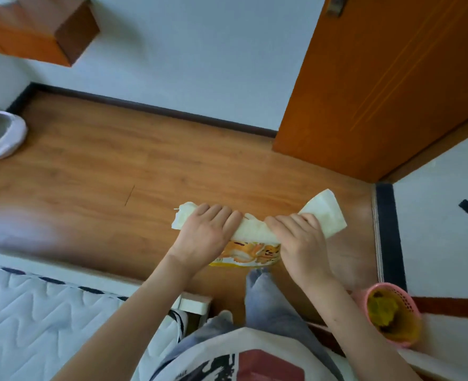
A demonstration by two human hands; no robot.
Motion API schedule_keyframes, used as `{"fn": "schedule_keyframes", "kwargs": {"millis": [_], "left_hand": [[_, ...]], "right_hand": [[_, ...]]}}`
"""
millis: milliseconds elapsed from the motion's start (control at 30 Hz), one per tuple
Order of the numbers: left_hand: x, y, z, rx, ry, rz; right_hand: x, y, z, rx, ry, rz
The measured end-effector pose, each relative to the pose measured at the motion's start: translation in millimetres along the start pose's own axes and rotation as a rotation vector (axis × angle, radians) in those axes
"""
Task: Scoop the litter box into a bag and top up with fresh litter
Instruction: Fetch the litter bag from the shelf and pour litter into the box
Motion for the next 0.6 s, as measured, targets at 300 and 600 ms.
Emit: {"fn": "schedule_keyframes", "kwargs": {"millis": [300,600], "left_hand": [[-46,18,-80,-0.105,-0.385,0.026],[-51,0,-146,-0.2,-0.816,0.002]], "right_hand": [[-131,80,30,-0.216,-0.345,-0.098],[-245,128,-2,-0.399,-0.706,-0.06]]}}
Point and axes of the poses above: each hand's wrist, its own x-axis away from the middle knuckle, its own y-axis out of the palm, z = x × y, the point moved 6 cm from there along -x, towards the middle knuckle, and after that the axes turned 10 degrees about x, right-handed, at the moved point
